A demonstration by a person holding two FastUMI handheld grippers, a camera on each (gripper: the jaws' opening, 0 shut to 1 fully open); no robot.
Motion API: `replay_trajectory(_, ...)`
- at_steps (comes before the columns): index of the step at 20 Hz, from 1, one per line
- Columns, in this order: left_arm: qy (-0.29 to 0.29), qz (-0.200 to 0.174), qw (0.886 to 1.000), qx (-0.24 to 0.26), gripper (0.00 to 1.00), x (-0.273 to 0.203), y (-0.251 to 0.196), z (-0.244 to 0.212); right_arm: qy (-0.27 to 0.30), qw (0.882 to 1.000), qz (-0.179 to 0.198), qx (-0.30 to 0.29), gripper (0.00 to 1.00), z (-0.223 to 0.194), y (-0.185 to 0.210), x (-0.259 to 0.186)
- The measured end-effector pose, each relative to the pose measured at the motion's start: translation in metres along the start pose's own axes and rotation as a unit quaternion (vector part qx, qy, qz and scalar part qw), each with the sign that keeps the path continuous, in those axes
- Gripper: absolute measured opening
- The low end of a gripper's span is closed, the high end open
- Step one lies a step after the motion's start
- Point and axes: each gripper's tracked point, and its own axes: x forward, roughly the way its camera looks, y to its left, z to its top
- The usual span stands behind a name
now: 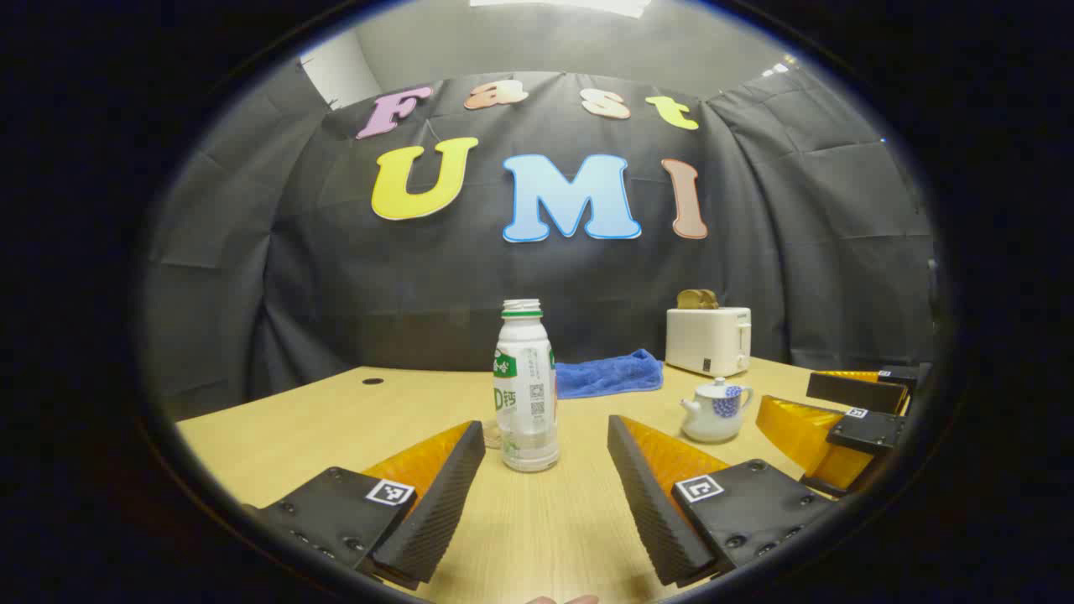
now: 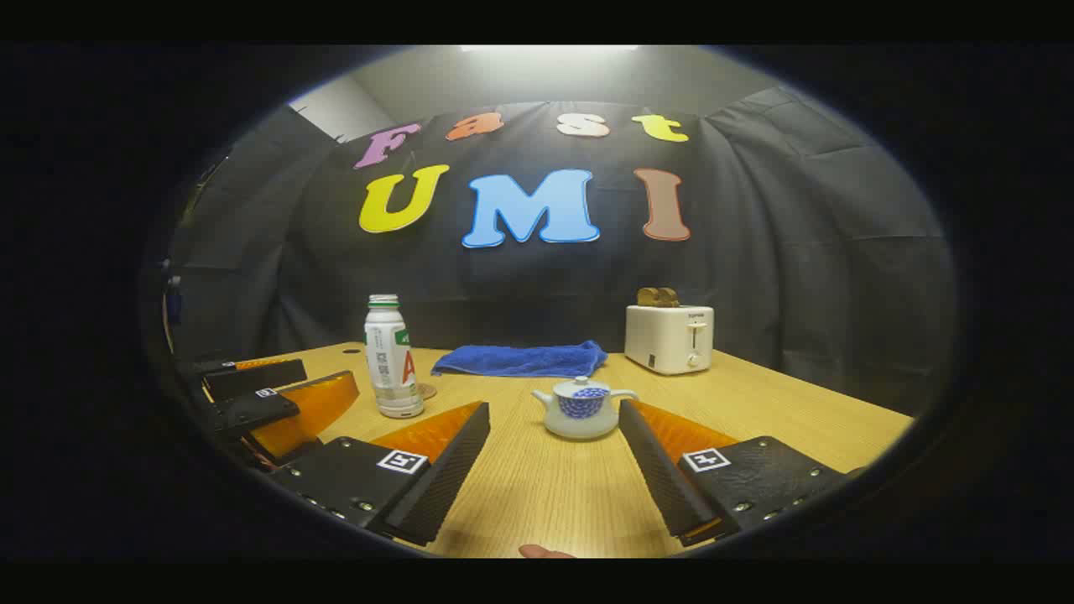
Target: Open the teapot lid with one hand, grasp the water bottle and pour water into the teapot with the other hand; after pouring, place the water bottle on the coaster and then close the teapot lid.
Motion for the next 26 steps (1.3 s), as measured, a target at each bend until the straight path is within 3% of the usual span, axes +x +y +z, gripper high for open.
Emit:
replay_trajectory(12,0.000,0.012,1.000,0.001,1.00,0.000,0.003,0.000,-0.001,1.000,0.001,0.001,0.95,0.000,0.000,0.002)
replay_trajectory(21,-0.004,-0.028,1.000,0.002,1.00,0.008,-0.010,0.007,0.028,1.000,0.010,0.010,0.95,-0.005,-0.008,0.032)
replay_trajectory(26,-0.016,-0.037,0.999,0.001,1.00,0.034,-0.006,0.027,0.019,1.000,-0.005,0.015,0.95,0.015,-0.022,0.061)
